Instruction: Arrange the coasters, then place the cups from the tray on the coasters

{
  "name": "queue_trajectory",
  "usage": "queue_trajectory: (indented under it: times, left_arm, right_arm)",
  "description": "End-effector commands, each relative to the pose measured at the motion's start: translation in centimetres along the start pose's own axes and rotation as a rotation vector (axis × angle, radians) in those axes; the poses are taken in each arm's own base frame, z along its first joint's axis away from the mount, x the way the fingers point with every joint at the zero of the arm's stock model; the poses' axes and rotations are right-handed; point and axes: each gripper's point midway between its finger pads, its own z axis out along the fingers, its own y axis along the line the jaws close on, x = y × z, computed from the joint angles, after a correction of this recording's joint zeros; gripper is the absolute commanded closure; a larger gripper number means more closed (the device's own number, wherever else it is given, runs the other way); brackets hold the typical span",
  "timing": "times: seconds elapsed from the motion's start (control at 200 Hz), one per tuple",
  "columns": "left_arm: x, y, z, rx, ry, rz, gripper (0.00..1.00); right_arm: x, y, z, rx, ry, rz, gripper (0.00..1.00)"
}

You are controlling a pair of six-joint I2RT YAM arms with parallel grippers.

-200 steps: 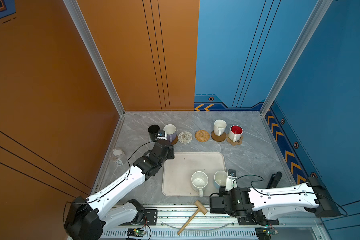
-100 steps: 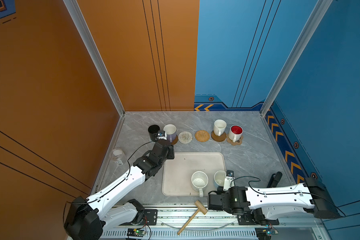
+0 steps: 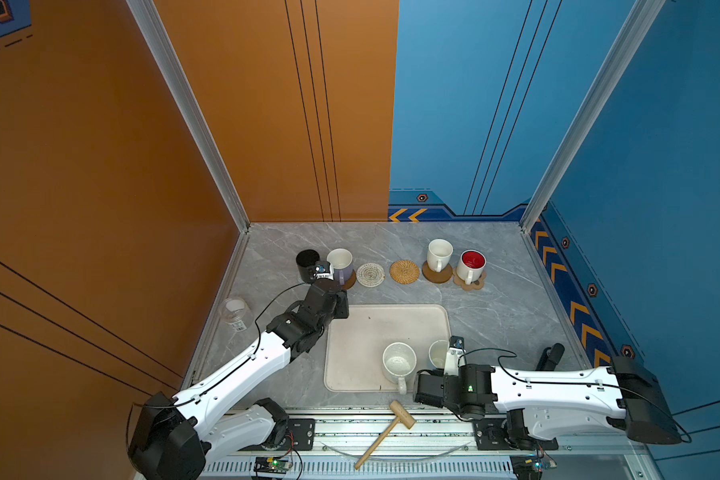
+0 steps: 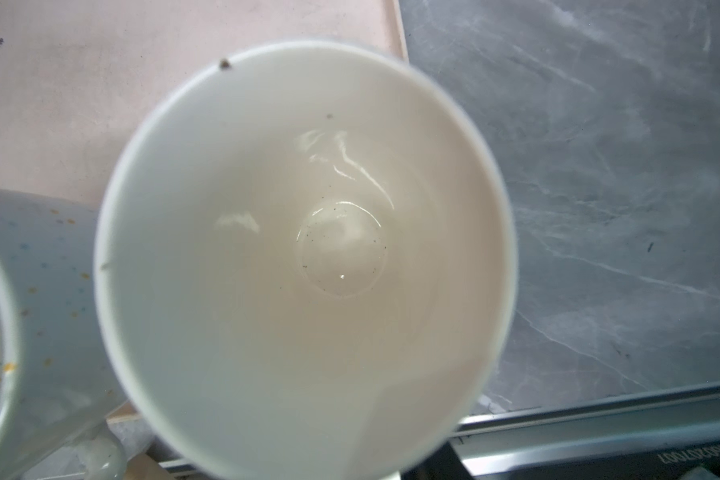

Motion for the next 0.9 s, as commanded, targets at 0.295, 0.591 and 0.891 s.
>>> queue_trajectory:
  times: [0.295, 0.591, 0.891]
  left_arm:
    - [0.7, 0.4, -0.3, -0.01, 0.011, 0.001, 0.5]
    - [0.5, 0.4, -0.4, -0.008, 0.007, 0.003, 0.5]
    - [0.7, 0.6, -0.4, -0.011, 0.006, -0.001, 0.5]
  right_arm:
    - [0.1, -0.8, 0.7, 0.032, 0.021, -0.027, 0.88]
    - [0.1, -0.8, 0.5, 0.044, 0.04, -0.047, 1.0]
    - [-2.0, 0.4, -1.8, 0.021, -0.012, -0.089, 1.0]
